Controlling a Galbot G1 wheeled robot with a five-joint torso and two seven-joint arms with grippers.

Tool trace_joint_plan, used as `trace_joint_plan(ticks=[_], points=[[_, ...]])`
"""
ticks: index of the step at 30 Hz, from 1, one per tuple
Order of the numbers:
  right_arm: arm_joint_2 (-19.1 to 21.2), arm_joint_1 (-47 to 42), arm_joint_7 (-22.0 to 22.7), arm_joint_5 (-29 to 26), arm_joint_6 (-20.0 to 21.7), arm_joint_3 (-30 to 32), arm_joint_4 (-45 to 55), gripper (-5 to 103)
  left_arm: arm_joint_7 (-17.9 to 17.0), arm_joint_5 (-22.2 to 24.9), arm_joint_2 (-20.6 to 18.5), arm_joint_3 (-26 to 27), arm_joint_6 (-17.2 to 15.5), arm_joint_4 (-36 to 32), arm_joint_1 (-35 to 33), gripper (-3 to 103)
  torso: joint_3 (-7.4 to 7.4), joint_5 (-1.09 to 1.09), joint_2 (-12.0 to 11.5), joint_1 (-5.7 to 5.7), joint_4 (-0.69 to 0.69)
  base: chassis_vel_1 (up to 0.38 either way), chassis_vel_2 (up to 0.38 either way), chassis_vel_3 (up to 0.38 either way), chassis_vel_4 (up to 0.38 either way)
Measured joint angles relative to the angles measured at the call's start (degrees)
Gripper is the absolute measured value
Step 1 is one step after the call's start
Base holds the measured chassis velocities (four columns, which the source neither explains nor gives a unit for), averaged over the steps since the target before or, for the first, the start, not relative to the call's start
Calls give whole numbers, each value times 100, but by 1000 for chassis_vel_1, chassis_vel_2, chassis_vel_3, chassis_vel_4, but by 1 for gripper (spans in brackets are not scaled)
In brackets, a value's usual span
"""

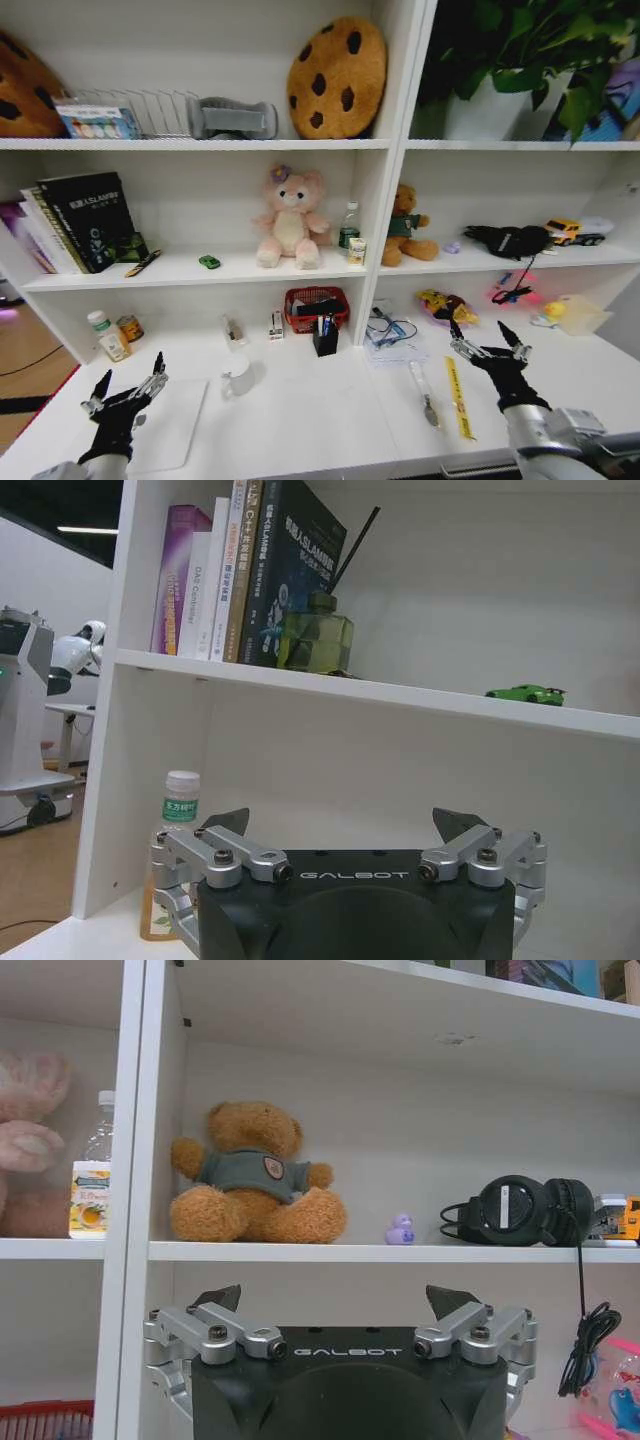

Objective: Organize the objects on the table.

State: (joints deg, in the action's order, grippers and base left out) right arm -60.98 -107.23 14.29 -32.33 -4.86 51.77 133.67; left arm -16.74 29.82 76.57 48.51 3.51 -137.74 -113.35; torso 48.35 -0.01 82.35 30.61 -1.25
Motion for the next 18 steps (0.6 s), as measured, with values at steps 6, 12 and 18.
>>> trace_joint_plan(ticks=[6, 12, 18], points=[[0, 0, 0, 0, 0, 0, 0, 100, 0, 0, 1, 0, 0, 0, 0, 100, 0, 3, 0, 0, 3, 59, 58, -51, -60], [1, 1, 0, 0, 0, 0, 0, 100, 1, 0, 1, -1, 2, 0, 1, 100, 1, 1, -1, 0, 3, 0, 0, 0, 0], [1, 2, 0, 0, 0, 0, 0, 100, 1, 0, 1, -1, 2, 0, 1, 100, 1, 1, -1, 1, 1, 26, -20, -29, 28]])
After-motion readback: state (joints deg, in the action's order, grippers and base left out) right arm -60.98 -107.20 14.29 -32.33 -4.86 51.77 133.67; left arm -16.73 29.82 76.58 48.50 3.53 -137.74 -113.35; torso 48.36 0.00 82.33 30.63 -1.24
